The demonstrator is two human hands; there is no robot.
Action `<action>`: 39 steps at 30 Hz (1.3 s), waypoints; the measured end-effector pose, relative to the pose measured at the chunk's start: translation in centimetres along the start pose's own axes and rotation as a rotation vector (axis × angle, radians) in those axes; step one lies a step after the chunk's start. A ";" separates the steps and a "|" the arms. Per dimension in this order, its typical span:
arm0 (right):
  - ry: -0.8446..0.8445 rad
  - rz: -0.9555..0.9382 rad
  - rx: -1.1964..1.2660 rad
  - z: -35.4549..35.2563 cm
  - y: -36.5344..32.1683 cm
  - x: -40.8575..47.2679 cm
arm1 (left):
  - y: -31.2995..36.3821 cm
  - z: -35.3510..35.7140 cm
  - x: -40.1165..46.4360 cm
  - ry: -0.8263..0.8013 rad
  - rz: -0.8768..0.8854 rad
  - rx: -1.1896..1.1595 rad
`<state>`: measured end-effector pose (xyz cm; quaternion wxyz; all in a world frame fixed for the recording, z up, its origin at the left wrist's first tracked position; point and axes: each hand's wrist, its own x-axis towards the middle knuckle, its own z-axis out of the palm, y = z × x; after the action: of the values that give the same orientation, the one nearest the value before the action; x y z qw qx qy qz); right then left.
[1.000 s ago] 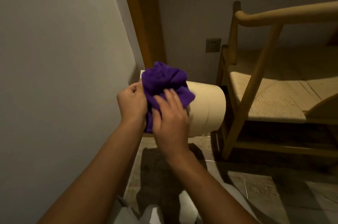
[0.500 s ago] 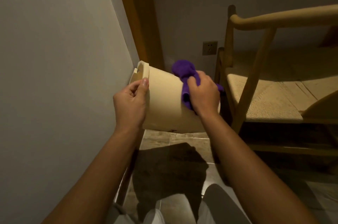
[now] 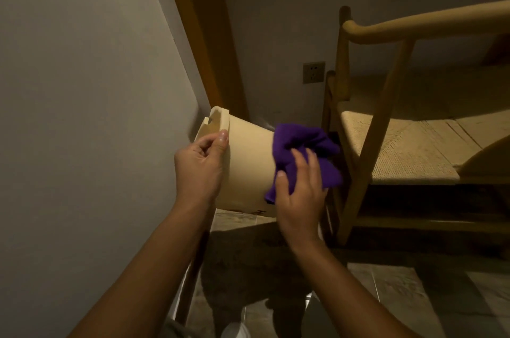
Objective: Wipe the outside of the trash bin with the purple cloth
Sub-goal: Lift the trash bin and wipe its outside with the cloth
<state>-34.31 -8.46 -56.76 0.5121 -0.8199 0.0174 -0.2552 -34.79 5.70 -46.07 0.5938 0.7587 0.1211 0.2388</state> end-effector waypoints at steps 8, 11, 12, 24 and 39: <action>-0.156 -0.070 0.021 2.3 -6.8 6.3 | -0.3 1.6 -1.1 -0.036 0.110 0.109; -0.163 -0.102 -0.004 1.8 -7.5 6.1 | -0.1 1.4 -0.4 0.049 0.054 0.063; -0.145 -0.154 -0.034 1.7 -7.4 4.4 | -0.1 1.2 0.0 0.088 0.017 0.028; -0.051 0.232 -0.045 -2.5 2.3 6.1 | 0.5 0.7 0.1 0.086 -0.125 0.031; 0.075 0.984 0.468 -5.7 7.3 7.7 | 8.8 1.5 3.3 -0.701 0.307 0.862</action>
<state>-28.38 -18.95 -57.88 0.7389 -0.5696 0.3598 -0.0117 -32.08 3.65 -37.14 0.1941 0.9749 -0.1081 -0.0146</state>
